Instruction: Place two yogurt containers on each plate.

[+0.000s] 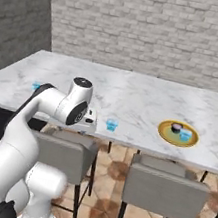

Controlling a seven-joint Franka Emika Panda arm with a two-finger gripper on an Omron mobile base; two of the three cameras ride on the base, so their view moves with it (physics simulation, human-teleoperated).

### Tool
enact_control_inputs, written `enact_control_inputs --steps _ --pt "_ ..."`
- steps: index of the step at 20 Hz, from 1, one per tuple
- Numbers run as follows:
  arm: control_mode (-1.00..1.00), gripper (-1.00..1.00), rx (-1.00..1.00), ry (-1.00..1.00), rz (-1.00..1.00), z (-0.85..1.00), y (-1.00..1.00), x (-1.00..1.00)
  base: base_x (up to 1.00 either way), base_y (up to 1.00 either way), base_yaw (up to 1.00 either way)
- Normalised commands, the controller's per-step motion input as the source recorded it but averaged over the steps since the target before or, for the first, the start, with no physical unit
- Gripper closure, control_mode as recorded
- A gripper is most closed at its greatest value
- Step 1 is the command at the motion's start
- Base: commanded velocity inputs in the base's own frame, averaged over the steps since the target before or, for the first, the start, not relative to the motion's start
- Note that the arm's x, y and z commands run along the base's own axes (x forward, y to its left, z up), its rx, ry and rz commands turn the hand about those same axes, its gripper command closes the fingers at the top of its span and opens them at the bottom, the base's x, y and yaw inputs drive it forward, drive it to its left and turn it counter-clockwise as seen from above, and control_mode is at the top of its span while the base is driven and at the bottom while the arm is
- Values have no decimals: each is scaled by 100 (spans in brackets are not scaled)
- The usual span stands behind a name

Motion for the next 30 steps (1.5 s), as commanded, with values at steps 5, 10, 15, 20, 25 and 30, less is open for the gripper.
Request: enact_control_inputs --steps 5,10,15,20,25,30 --pt "100 -100 0 0 0 0 0 0 7 100 0" --pt "100 -100 0 0 0 0 0 0 16 78 0" --pt "100 -100 0 0 0 0 0 0 30 -17 0" --pt "100 -100 0 0 0 0 0 0 32 -56 0" --pt "100 -100 0 0 0 0 0 0 20 -58 1" --pt "100 -100 0 0 0 0 0 0 24 0 1"
